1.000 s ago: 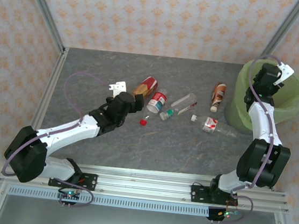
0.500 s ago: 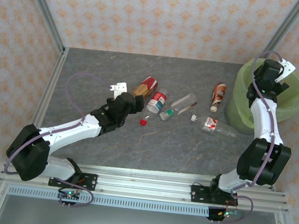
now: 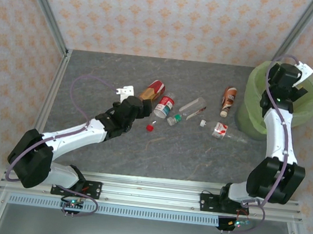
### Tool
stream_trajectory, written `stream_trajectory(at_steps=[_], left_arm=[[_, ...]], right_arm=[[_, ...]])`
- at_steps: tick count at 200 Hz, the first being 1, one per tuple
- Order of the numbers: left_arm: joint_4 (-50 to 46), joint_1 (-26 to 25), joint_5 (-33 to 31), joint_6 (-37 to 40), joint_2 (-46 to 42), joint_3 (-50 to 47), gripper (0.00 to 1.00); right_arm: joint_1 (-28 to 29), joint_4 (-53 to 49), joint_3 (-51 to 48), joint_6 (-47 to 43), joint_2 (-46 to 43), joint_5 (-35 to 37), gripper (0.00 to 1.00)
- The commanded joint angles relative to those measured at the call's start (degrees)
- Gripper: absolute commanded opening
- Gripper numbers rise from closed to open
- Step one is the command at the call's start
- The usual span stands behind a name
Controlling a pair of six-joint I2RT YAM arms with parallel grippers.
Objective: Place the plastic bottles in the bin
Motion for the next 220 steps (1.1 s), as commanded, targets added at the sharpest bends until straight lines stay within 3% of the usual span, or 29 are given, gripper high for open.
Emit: stream_trajectory(at_steps=[1,28,64,95,165,194,220], left_arm=[[-1.8,0.3,0.2,0.1,1.0,2.2,1.00],[-2.2,0.3,1.1,-0.5,1.1,1.8,1.00],[-2.5,0.3,2.0,-1.7,1.2,0.7,1.00],[-3.2,0.3,3.4,-1.9,1.7,0.8,1.00],[-5.8,0.2,7.3,-1.1,2.1,-0.1,1.00],[-5.5,0.2,10.3,-1.2,1.9,-2.2,1.00],[-3.9,-0.3,16.3,3.2,1.8,-3.6,1.00]], right_arm=[[-0.2,0.4,-2.3,1.3,-5.0,-6.4,0.99],[0.5,2.5,-5.8,3.7,-10.9,-15.3,0.99],[1.8,-1.9,-5.2,8.4,-15.7,-26.2,0.99],[6.5,-1.2,-6.3,7.3,-17.3,-33.4,0.99],[20.6,2.8,-12.8,3.0,-18.4,-34.2,0.99],[23.1,4.2,-16.4,4.3,-18.8,-33.1,0.99],[23.5,5.2,-19.2,7.8,-19.3,-32.0,0.99]])
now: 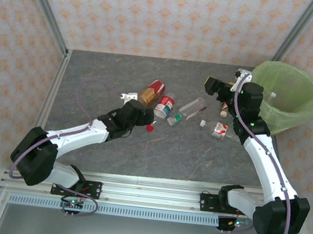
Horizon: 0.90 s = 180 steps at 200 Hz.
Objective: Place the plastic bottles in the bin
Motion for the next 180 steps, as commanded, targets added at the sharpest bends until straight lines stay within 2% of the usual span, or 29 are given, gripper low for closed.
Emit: stream_trajectory(at_steps=[1,16,39,65,110,180], left_arm=[[-0.1,-0.4,6.0,3.6,0.0,-1.6,1.00],[-0.4,-1.2,9.1,8.8,1.1,-1.4,1.00],[-0.3,-2.9,8.4,12.6,4.1,-0.7,0.98],[-2.4,-4.1,8.8,16.0,10.5,3.5,0.90],[1.0,-6.2,2.6,16.5,16.8,5.2,0.88],[2.9,-6.1,2.4,18.2,23.0,9.0,0.77]], right_arm=[[0.3,3.5,-1.7,3.1,-2.0,0.9,0.99],[0.5,5.5,-3.8,5.2,-2.3,0.4,0.99],[0.5,11.0,-6.9,7.2,-2.6,-0.6,0.99],[0.6,8.8,-5.4,7.1,-2.3,-1.7,0.99],[0.6,7.1,-5.6,7.0,-3.7,0.7,0.99],[0.6,7.8,-6.9,6.8,-5.1,2.9,0.99]])
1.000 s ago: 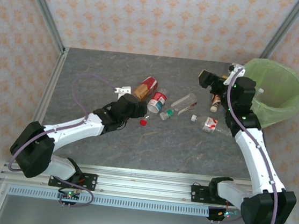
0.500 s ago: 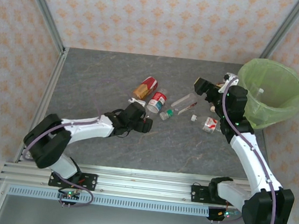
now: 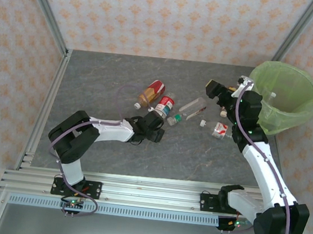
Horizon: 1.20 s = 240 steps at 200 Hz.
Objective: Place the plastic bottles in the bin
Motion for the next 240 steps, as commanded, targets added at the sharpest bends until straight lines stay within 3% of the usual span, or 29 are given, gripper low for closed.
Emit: stream_trajectory(at_steps=[1,72,108,174,203,240], left_arm=[[1.7,0.1,-2.1,1.3,1.3,2.1,0.77],[1.9,0.1,-3.0,-0.9,2.3,1.2,0.62],[2.0,0.1,-3.1,-1.4,2.5,0.9,0.51],[1.6,0.1,-3.6,-2.0,2.8,1.5,0.38],[1.1,0.1,-3.3,-2.6,2.9,1.8,0.32],[0.6,0.1,-3.5,-3.2,3.3,2.2,0.26]], right_arm=[[0.4,1.8,-0.4,0.5,-1.1,1.5,0.99],[0.4,2.2,-1.6,1.3,-1.1,8.8,0.99],[0.7,-0.7,0.2,2.7,1.2,6.0,0.99],[9.5,-18.1,12.2,-1.3,12.2,16.4,0.99],[12.3,-15.8,11.6,-1.9,14.7,16.5,0.99],[15.2,-13.5,10.9,3.7,18.4,18.2,0.99]])
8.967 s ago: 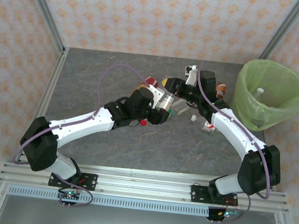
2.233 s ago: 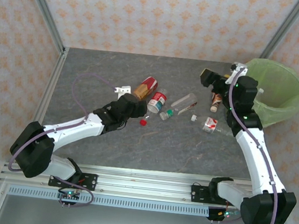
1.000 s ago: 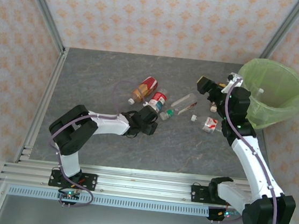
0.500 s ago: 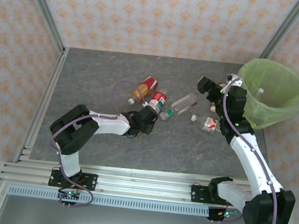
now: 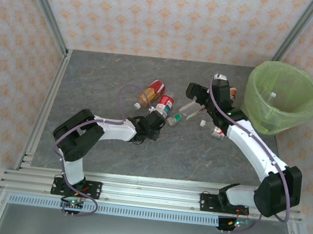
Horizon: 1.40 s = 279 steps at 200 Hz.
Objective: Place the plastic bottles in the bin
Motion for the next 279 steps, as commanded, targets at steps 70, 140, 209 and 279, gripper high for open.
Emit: stream_trajectory(at_steps=[70,140,209,279], left_arm=[[1.7,0.1,-1.8,-2.0,-3.2,-1.3,0.00],[5.0,0.1,1.3,-3.3,-10.0,-5.8,0.00],[13.3,0.6,11.7,-3.1,-17.9,-9.7,0.00],[15.1,1.3,25.5,-0.6,-21.4,-8.5,0.00]], right_arm=[[1.4,-1.4,1.9,6.9,5.3,1.1,0.99],[1.1,3.5,-1.0,9.6,4.1,2.2,0.99],[-1.0,7.6,-0.2,15.4,5.1,-12.0,0.99],[-4.5,12.3,-1.4,14.3,6.9,-32.1,0.99]])
